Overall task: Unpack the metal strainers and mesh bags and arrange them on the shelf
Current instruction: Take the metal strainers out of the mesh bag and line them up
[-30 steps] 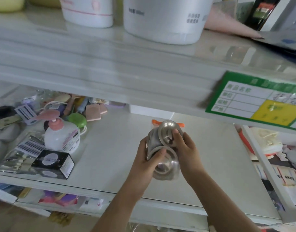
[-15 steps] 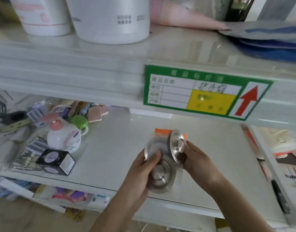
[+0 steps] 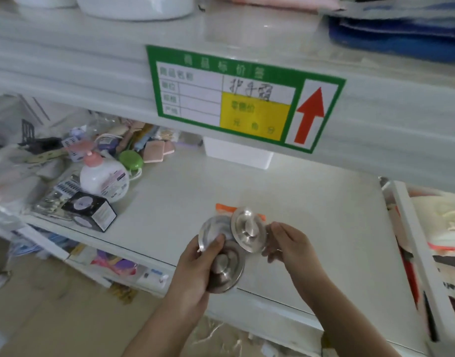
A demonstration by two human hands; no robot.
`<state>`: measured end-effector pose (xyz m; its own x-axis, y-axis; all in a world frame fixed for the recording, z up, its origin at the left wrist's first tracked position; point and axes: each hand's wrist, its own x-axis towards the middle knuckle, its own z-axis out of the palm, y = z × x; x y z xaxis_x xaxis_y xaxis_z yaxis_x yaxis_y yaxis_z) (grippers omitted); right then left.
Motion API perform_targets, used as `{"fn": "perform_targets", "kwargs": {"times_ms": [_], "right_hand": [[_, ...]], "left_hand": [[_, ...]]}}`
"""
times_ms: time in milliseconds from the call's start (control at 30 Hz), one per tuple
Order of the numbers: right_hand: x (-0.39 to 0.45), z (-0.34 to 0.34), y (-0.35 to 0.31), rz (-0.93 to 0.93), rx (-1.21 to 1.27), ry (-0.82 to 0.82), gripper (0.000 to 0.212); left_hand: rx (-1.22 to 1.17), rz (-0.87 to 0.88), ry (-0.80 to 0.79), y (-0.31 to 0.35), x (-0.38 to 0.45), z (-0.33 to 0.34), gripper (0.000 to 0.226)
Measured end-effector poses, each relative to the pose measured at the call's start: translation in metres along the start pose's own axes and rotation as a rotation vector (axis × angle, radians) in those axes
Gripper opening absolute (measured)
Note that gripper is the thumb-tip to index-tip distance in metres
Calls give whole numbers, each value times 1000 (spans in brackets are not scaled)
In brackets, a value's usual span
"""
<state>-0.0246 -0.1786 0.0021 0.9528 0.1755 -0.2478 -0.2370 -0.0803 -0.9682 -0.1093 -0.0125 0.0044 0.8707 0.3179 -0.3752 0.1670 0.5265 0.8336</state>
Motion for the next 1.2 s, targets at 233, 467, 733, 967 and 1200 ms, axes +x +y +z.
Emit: {"fn": "perform_targets", "kwargs": {"times_ms": [233, 467, 733, 967, 1200], "right_hand": [[24, 26, 1, 75, -171, 14, 35], [35, 37, -5, -32, -310, 26, 43], [44, 39, -9, -294, -574, 219, 15], [113, 27, -20, -128, -794, 359, 36], [154, 62, -21, -88, -1013, 319, 49]], "left_hand": [[147, 43, 93, -4, 25, 21, 20], [349, 94, 79, -2, 39, 14, 19], [321, 59, 87, -2, 42, -4, 16], [164, 22, 88, -2, 34, -36, 29], [12, -9, 73, 12, 20, -54, 28]]}}
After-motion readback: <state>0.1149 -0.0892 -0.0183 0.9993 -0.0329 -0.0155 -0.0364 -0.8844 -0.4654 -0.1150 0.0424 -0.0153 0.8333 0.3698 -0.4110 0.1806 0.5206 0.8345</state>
